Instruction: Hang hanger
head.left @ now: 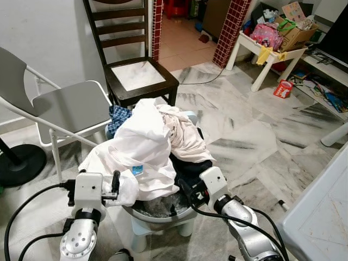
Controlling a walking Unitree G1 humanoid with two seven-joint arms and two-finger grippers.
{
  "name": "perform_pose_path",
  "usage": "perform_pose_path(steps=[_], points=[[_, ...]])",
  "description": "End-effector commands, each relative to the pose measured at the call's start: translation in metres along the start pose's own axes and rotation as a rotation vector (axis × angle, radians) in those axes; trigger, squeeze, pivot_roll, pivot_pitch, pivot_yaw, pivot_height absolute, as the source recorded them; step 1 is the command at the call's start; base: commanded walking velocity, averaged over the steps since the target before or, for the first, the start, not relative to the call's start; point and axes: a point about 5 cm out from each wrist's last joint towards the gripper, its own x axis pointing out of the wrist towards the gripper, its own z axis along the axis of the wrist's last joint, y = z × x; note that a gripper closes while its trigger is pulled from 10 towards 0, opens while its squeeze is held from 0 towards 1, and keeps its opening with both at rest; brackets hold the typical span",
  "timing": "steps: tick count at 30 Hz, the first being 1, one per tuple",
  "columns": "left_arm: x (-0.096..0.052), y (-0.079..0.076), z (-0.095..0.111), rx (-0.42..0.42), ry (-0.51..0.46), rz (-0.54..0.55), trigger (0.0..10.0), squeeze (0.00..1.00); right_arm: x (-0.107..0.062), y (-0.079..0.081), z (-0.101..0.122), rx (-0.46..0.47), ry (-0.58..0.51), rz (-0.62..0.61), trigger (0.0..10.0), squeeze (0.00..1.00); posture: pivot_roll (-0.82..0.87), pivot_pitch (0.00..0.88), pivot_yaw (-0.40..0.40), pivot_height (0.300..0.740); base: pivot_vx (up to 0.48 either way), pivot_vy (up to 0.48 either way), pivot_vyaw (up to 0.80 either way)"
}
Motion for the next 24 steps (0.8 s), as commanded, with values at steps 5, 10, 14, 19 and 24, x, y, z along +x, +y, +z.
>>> perform_pose_path(steps=[5,10,14,19,24], points=[[-0.01,0.015,-0.007,0.008,0.016,0.078,10.0,0.0,-0.006,-0.005,-0.003,0.002,0.024,-0.016,10.0,0.0,0.1,0.138,-0.109,0.74,0.0,0.0,0.0],[-0.006,0.024,-0.005,0.018,0.006,0.093,10.0,0.0,-0.011,-0.007,-0.006,0.001,0.036,-0.025,10.0,0.0,0.09,0.148,-0.11,0.74,0.0,0.0,0.0],[0.002,0.029,-0.002,0.017,-0.001,0.098,10.0,0.0,-0.015,-0.008,-0.007,0.0,0.043,-0.036,10.0,0.0,0.07,0.154,-0.108,0.74,0.0,0.0,0.0],[0.02,0.03,0.005,0.021,-0.021,0.074,10.0,0.0,-0.02,-0.01,-0.008,-0.001,0.046,-0.056,10.0,0.0,0.04,0.158,-0.097,0.74,0.0,0.0,0.0],[0.049,0.026,0.017,0.026,-0.048,0.027,10.0,0.0,-0.028,-0.012,-0.008,-0.003,0.049,-0.089,10.0,0.0,0.0,0.167,-0.084,0.74,0.0,0.0,0.0]])
